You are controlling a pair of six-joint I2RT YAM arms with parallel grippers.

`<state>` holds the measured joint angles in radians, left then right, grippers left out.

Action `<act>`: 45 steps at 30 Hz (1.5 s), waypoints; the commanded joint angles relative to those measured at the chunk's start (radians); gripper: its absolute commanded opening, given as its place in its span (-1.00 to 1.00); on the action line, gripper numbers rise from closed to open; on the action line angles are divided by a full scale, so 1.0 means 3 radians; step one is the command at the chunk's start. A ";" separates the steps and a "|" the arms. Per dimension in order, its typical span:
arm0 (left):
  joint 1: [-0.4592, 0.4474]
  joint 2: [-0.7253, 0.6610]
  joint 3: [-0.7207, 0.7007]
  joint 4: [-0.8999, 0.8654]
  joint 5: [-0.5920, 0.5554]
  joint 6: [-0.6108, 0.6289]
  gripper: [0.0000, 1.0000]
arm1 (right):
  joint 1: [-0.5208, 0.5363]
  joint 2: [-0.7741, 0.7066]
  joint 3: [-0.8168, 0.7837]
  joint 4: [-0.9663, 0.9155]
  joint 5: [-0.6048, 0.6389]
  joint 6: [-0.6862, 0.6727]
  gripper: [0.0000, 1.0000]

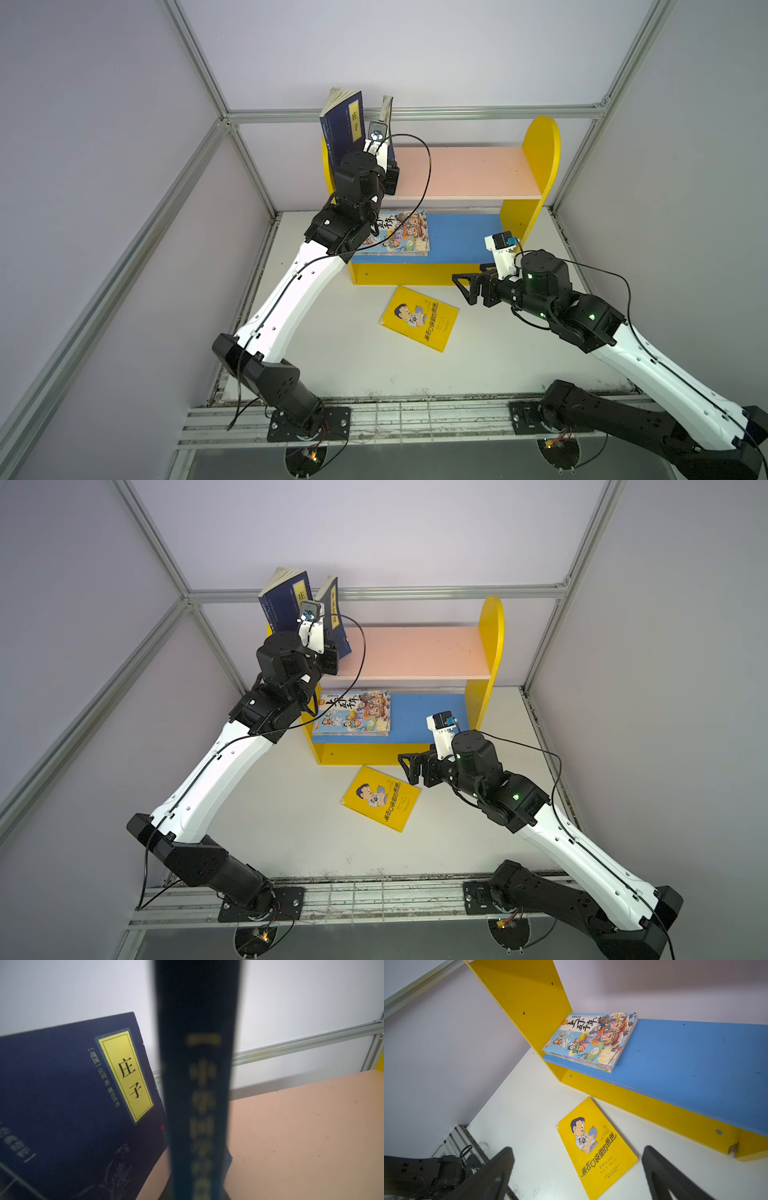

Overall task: Stacking books/files
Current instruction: Place the book at the bookshelf.

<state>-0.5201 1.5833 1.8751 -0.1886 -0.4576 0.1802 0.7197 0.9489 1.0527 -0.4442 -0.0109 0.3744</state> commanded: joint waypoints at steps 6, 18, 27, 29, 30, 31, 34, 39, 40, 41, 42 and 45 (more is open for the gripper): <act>0.0185 0.0134 -0.0064 0.0471 -0.0009 0.0069 -1.00 | 0.0001 0.0040 0.0021 0.0112 -0.0051 -0.0009 0.99; 0.0353 0.0184 -0.0103 0.0311 -0.0091 -0.0106 -1.00 | 0.0004 0.0120 0.0070 0.0069 -0.0083 -0.0047 0.99; 0.0409 0.0168 -0.0091 0.0132 -0.0226 -0.0206 -1.00 | 0.0001 0.0205 0.0080 0.0074 -0.0159 -0.0027 1.00; 0.0414 0.0186 -0.0041 0.0023 -0.0282 -0.0265 -1.00 | 0.0004 0.0206 0.0074 0.0072 -0.0165 -0.0026 0.99; 0.0414 0.0193 -0.0025 -0.0018 -0.0312 -0.0293 -0.99 | 0.0003 0.0201 0.0067 0.0075 -0.0164 -0.0024 0.99; 0.0411 0.0196 -0.0018 -0.0051 -0.0326 -0.0313 -0.97 | 0.0000 0.0196 0.0064 0.0070 -0.0167 -0.0025 0.99; 0.0415 0.0199 -0.0007 -0.0123 -0.0366 -0.0363 -0.89 | 0.0001 0.0189 0.0070 0.0059 -0.0165 -0.0026 0.99; 0.0432 0.0174 -0.0021 -0.0184 -0.0382 -0.0407 -0.52 | 0.0003 0.0188 0.0068 0.0044 -0.0168 -0.0027 0.99; 0.0430 0.0164 -0.0030 -0.0195 -0.0381 -0.0416 -0.40 | 0.0000 0.0191 0.0069 0.0039 -0.0169 -0.0026 1.00; 0.0439 0.0155 -0.0037 -0.0205 -0.0379 -0.0422 -0.32 | 0.0004 0.0191 0.0067 0.0043 -0.0171 -0.0022 0.99; 0.0435 0.0149 -0.0042 -0.0213 -0.0381 -0.0428 -0.28 | 0.0004 0.0187 0.0067 0.0040 -0.0178 -0.0018 0.99; 0.0437 0.0088 -0.0084 -0.0225 -0.0367 -0.0485 -0.17 | 0.0003 0.0187 0.0073 0.0043 -0.0174 -0.0016 0.99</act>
<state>-0.3908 1.6318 1.8591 -0.2333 -0.5587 0.0639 0.7197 1.0080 1.0679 -0.4385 -0.0566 0.3676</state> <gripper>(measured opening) 0.391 0.996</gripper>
